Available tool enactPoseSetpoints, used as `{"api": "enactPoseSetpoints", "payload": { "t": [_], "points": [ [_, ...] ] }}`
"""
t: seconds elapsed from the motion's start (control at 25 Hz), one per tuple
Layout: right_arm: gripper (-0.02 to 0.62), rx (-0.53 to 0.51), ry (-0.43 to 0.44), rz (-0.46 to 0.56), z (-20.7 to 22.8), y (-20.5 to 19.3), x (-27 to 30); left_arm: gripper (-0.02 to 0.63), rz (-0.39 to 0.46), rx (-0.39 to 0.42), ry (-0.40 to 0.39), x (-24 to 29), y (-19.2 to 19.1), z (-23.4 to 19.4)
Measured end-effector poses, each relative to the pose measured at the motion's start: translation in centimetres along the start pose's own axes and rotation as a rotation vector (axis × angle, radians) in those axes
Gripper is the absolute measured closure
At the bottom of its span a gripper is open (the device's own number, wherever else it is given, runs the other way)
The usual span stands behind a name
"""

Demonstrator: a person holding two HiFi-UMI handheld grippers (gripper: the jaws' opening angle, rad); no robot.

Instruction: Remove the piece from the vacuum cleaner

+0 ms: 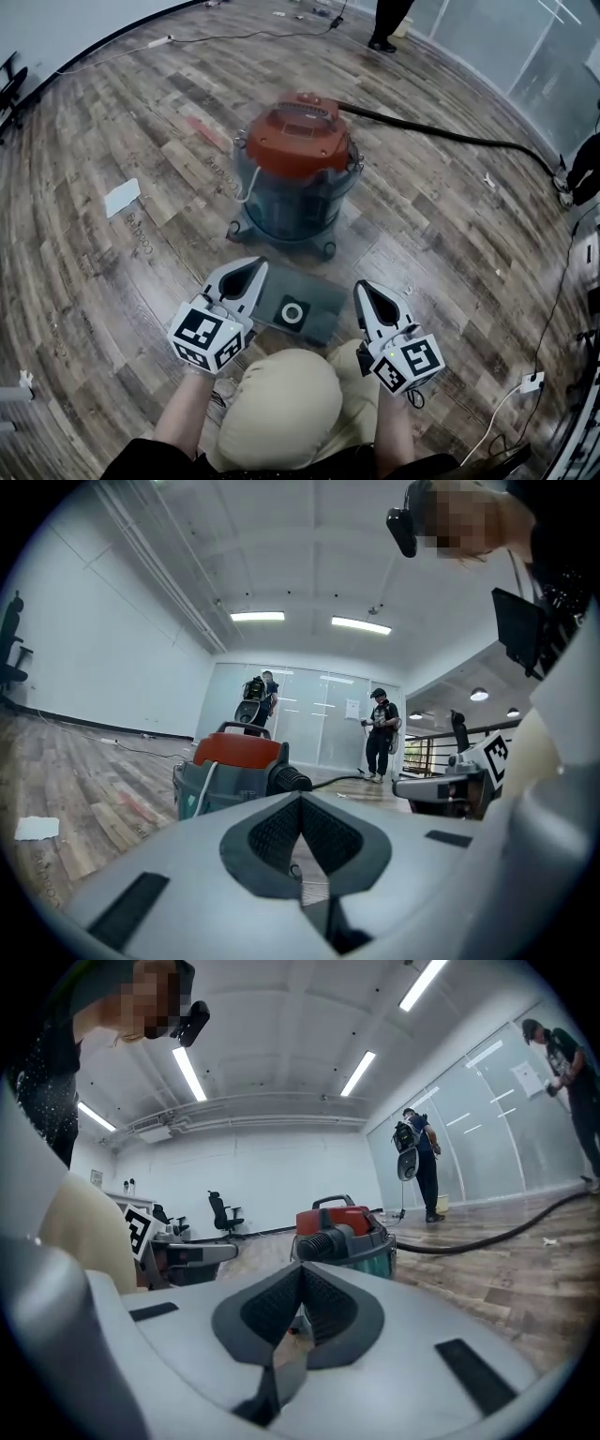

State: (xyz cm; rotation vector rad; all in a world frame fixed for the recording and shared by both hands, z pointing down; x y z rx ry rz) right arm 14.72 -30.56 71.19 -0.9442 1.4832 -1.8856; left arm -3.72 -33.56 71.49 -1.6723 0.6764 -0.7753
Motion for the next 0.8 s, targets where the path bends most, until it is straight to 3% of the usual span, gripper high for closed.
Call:
{"api": "enactPoseSetpoints", "payload": {
  "t": [0.8],
  "points": [
    [0.584, -0.003, 0.021, 0.003, -0.54, -0.27, 0.14, 0.598, -0.008, -0.007, 0.005, -0.43, -0.46, 0.01]
  ]
}}
Point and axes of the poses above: the fingertips, and each gripper's own axes: x forward along the fingers, z to its right, y out of its top, the point moved 2 cm from there along -x, backward along the fingers, and after that the axes turned 3 degrees about -z, right-handed, at the moved point
